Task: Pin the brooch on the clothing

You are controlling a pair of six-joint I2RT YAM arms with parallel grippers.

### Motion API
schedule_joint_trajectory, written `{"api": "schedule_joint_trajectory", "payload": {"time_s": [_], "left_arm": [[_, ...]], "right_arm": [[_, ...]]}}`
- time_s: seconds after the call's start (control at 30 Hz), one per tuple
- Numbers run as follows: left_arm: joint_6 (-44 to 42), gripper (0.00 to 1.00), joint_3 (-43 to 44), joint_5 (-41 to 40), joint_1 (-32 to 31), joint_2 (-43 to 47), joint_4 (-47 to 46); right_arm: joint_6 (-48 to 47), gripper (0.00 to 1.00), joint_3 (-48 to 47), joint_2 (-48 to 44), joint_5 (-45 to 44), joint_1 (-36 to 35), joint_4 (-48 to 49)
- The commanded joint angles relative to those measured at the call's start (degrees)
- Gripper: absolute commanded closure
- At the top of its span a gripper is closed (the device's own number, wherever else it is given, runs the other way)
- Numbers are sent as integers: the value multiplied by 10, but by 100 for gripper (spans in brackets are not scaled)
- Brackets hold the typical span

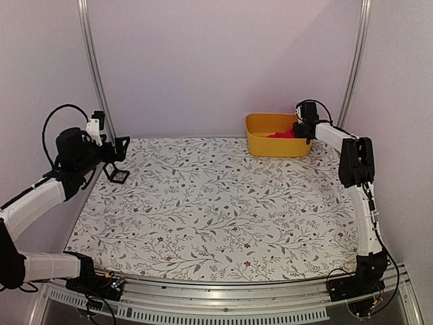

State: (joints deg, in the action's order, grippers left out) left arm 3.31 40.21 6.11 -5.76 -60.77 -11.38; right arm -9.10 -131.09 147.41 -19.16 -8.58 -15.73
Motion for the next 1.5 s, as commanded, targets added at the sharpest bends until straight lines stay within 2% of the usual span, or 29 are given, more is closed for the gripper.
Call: {"api": "schedule_joint_trajectory", "payload": {"time_s": [0.0, 0.03, 0.07, 0.17, 0.2, 0.4, 0.57, 0.67, 0.83, 0.97, 1.1, 1.2, 1.33, 1.4, 1.47], "left_arm": [[8, 0, 8, 29, 5, -16, 2], [8, 0, 9, 32, 5, -21, 4], [9, 0, 12, 34, 5, -25, 5], [12, 0, 18, 40, 5, -33, 11], [12, 0, 18, 42, 5, -33, 11], [12, 0, 17, 42, 5, -23, 13], [12, 0, 14, 42, 5, -12, 13], [12, 0, 13, 41, 5, -5, 12], [13, 0, 12, 40, 5, 4, 11], [12, 0, 10, 39, 5, 12, 11], [11, 0, 8, 36, 5, 24, 11], [9, 0, 5, 33, 6, 33, 8], [10, 0, 1, 32, 6, 37, 2], [10, 0, 3, 37, 6, 36, 3], [11, 0, 4, 41, 6, 34, 5]], "right_arm": [[-15, 72, -3, -23, -31, 1, 43], [-13, 82, 11, -34, -31, 1, 54], [-14, 87, 24, -53, -30, 1, 67], [-22, 99, 39, -97, -13, -1, 86], [-28, 100, 40, -105, -12, -4, 91], [-89, 100, 38, -162, -25, -27, 126], [-92, 100, 40, -226, -24, -48, 138], [-108, 100, 55, -276, -25, -84, 165], [-152, 100, 73, -367, 58, -173, 178], [-169, 100, 109, -445, 157, -253, 177], [-107, 100, 190, -511, 255, -290, 189], [-13, 100, 299, -555, 299, -292, 226], [72, 100, 408, -565, 361, -293, 232], [110, 97, 440, -555, 352, -293, 221], [125, 86, 462, -534, 316, -293, 199]]}}
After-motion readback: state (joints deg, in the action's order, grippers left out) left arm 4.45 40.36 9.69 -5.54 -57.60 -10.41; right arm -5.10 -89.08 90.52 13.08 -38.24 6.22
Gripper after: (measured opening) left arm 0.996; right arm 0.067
